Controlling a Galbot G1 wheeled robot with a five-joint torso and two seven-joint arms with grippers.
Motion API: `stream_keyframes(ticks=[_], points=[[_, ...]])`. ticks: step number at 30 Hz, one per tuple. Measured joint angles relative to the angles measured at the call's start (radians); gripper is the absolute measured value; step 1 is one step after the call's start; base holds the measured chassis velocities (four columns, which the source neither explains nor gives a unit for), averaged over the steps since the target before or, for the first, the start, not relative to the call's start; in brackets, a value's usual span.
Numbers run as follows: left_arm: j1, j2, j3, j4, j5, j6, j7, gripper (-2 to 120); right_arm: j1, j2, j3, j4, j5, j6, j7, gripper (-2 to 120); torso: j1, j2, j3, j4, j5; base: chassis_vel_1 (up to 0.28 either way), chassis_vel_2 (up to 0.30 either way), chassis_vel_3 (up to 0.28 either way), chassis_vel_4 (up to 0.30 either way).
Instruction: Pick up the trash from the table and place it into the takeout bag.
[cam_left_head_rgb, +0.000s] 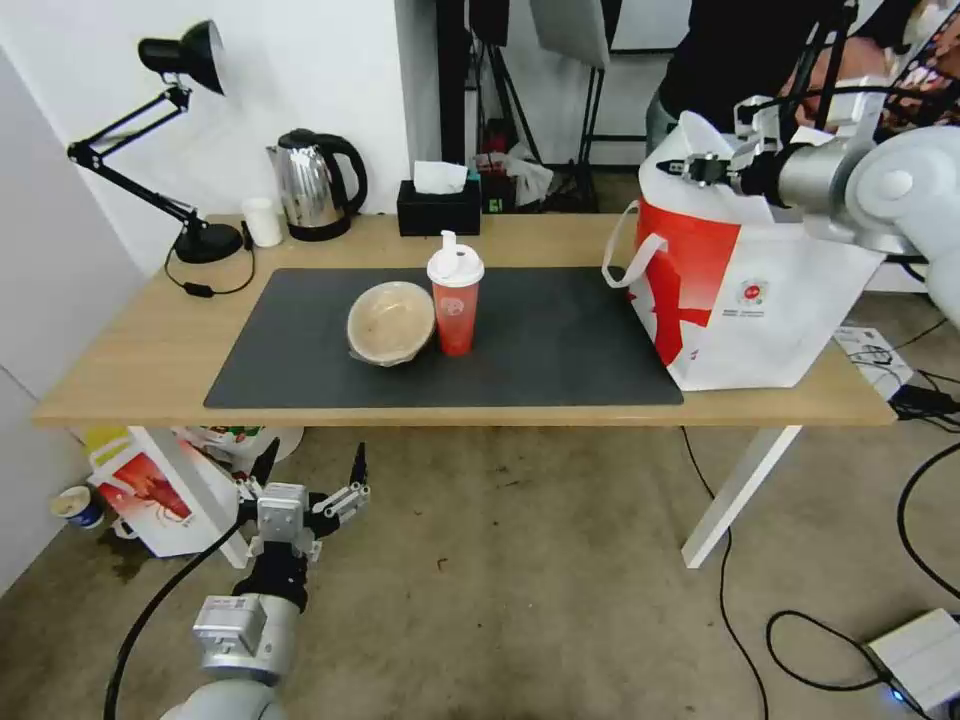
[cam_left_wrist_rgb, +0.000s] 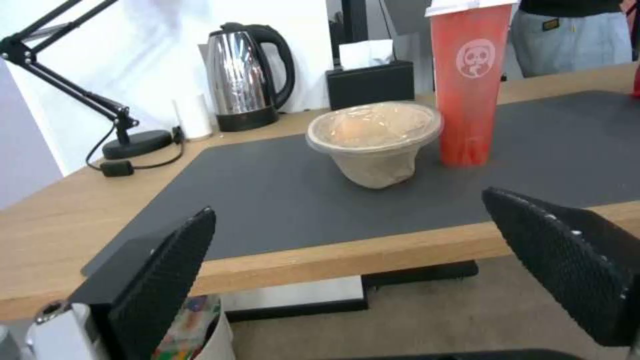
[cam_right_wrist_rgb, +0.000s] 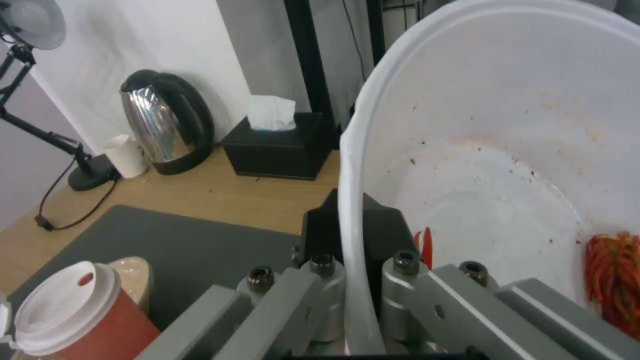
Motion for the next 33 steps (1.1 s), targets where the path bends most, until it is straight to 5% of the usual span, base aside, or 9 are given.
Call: stream_keyframes(ticks=[5,28,33], points=[[0.000,0.000,0.000,0.000,0.000,0.000,0.000,100,0.003,0.002,0.000,0.005,0.010,0.002,0.011,0,0.000,0.000,0.000,0.0000,0.0000,0.000,0.000,0.000,0.000],[0.000,0.000,0.000,0.000,0.000,0.000,0.000,100,0.059,0.025,-0.021,-0.016,0.032,0.018,0.068,88,0.000,0.000,0.000,0.0001,0.0000,0.000,0.000,0.000,0.000],[0.000,0.000,0.000,0.000,0.000,0.000,0.000,100,0.076,0.021,-0.035,-0.017,0.011,0.001,0.084,98,0.000,0.000,0.000,0.0001,-0.0001,0.000,0.000,0.000,0.000]])
